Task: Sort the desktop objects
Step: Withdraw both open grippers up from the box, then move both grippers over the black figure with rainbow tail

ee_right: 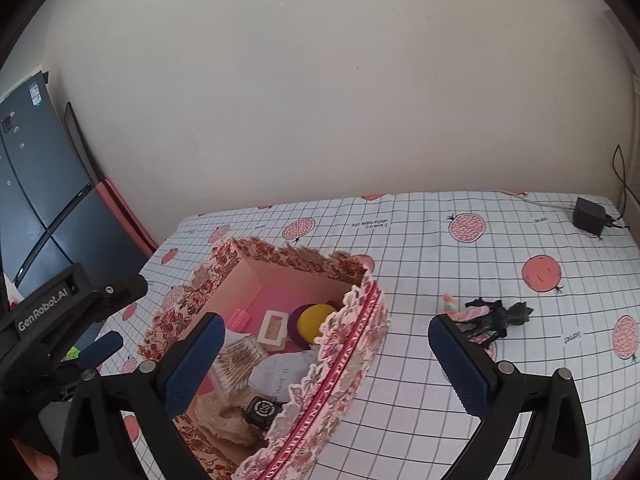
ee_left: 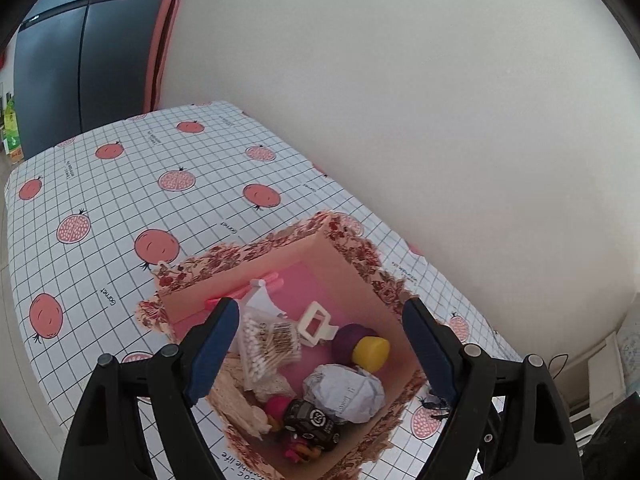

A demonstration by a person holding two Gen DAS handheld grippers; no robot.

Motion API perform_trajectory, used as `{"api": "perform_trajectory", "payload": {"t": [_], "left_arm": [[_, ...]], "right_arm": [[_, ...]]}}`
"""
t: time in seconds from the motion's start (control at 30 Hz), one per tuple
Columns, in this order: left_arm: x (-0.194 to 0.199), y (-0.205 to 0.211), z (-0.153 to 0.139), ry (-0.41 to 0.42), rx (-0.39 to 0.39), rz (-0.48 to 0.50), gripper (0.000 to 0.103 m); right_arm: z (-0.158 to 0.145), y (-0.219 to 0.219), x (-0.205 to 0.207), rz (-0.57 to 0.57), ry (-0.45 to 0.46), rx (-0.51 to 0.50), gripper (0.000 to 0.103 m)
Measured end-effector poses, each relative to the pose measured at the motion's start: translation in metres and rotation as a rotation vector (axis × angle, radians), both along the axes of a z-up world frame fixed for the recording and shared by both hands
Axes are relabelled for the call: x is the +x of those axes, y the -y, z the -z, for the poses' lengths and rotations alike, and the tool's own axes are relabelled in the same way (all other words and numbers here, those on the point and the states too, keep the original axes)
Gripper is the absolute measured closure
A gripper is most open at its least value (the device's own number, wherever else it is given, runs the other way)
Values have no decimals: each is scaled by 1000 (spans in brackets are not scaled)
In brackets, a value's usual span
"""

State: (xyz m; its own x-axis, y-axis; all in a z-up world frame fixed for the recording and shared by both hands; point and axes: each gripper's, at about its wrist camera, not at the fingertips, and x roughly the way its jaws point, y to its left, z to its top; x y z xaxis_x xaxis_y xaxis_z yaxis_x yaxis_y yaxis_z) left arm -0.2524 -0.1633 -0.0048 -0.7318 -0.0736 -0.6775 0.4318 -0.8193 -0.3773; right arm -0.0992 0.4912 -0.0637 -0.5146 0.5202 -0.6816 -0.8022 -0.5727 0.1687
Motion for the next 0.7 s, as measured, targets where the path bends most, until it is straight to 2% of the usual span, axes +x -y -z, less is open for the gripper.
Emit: {"api": "perform_trajectory", "payload": {"t": [0.27,0.43,0.7], "left_arm": [[-8,-54,-18,-102,-39,120,19],[-12,-87,-19,-149,-16,212,19],[-27,-141,5,-127,-22,344,19]], "right_arm": [[-27,-28,57,101,-36,26,0],[-35,-46,93,164,-53,26,0],[-23,-78,136,246,-71,-23,0]]}}
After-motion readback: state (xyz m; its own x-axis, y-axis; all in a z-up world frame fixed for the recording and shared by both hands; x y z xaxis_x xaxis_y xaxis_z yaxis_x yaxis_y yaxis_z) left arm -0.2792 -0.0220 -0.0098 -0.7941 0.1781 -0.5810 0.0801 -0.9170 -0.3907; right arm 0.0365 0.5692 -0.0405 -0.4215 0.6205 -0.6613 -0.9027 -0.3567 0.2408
